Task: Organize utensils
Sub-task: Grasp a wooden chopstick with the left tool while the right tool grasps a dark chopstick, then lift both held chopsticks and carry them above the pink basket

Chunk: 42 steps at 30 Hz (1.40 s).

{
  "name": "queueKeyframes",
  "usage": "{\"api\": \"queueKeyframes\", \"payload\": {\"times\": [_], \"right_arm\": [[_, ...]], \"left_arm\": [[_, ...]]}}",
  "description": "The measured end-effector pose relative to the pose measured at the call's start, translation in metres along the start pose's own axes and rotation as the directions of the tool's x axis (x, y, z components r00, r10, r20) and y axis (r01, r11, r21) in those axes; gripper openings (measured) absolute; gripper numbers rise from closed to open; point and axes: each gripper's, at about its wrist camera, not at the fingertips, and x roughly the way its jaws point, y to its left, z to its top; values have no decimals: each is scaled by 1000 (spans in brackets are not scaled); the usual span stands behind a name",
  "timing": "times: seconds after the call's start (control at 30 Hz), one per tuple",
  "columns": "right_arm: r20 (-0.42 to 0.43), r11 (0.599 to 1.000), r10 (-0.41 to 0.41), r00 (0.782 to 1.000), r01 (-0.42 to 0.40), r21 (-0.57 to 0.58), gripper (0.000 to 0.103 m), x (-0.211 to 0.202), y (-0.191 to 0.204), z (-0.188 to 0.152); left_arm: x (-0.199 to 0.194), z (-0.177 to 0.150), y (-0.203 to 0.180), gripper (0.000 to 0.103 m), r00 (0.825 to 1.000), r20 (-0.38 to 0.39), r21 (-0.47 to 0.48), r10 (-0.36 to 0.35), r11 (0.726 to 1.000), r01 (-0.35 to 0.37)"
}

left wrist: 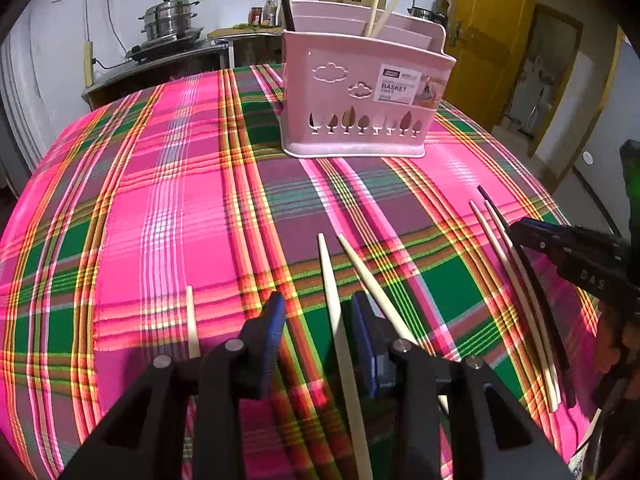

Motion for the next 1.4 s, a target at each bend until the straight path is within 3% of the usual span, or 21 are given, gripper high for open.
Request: {"api": "queueKeyframes", "payload": {"times": [0.6,0.67,0.73,0.83,1.03,1.4], "right_arm": [[-50,997,-68,996,66,-46,19,18,-1,22],[-50,997,-69,996,66,-45,16,19,0,23],[-46,996,-73,996,71,-55,9,20,2,23],[-47,995,-77,996,74,-62,7,21,4,24],[-56,997,-59,997,57,-50,5,21,3,27],[76,999,44,996,-43,-9,4,-23,1,47]], "left_arm": [[10,11,-5,35,998,-15,40,54,998,-53],[10,11,-5,32,999,-12,41,53,998,-53],[10,11,-5,22,998,-10,39,57,998,-56],[11,13,-7,13,998,-17,43,57,997,-56],[11,17,-7,7,998,-39,36,41,999,-39],[-36,42,-1,7,997,71,13,-18,1000,17]]}}
